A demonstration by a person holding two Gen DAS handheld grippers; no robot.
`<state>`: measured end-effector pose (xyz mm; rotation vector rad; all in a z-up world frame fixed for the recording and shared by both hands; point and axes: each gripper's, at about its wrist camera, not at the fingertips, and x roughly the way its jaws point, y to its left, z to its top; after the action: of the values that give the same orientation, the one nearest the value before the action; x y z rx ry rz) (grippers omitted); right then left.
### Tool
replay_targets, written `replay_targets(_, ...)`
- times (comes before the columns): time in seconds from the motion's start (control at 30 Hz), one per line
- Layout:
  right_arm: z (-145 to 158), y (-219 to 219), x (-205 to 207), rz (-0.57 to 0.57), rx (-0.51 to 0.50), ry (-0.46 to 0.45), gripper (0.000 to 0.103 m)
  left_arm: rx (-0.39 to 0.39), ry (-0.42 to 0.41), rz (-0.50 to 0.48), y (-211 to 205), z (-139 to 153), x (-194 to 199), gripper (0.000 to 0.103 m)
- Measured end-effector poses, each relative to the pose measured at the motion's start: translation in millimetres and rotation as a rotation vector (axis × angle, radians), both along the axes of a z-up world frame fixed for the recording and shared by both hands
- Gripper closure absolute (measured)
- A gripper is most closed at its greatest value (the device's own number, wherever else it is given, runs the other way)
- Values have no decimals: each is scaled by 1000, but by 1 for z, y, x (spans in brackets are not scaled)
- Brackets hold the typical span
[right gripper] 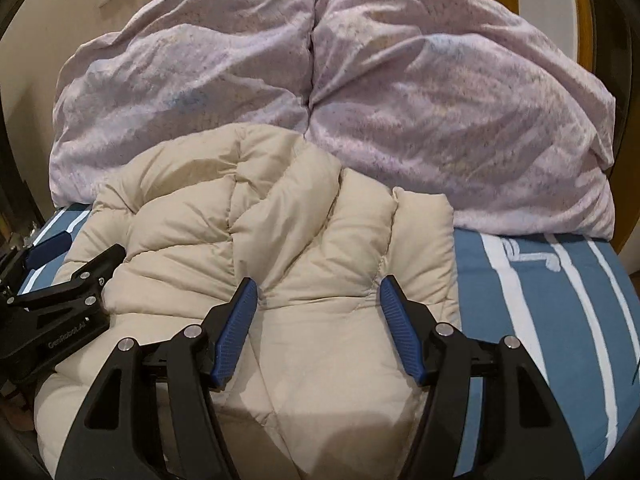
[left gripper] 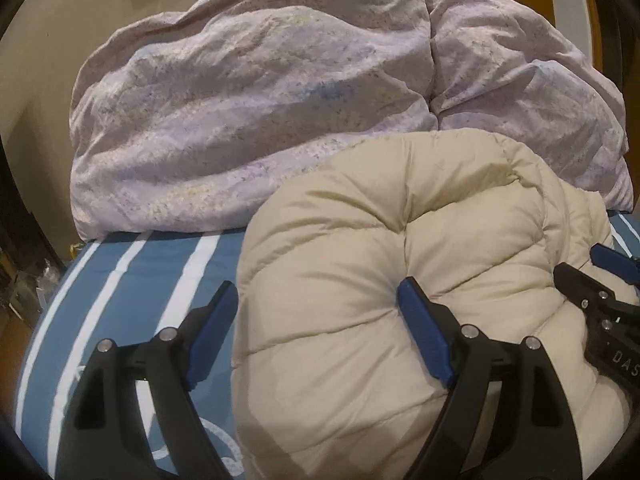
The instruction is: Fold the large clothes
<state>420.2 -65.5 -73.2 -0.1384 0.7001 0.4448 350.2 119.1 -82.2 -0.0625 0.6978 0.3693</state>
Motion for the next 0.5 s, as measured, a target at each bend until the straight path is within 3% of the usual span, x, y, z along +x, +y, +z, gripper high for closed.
replay_targets(0.3,-12,-2,7,-3,29,19,36,-84,10,-5,10,-18,6,15)
replay_targets(0.5,-14,-3,9,-3,41,30,35,-47,23,-9,5,-22,8,15)
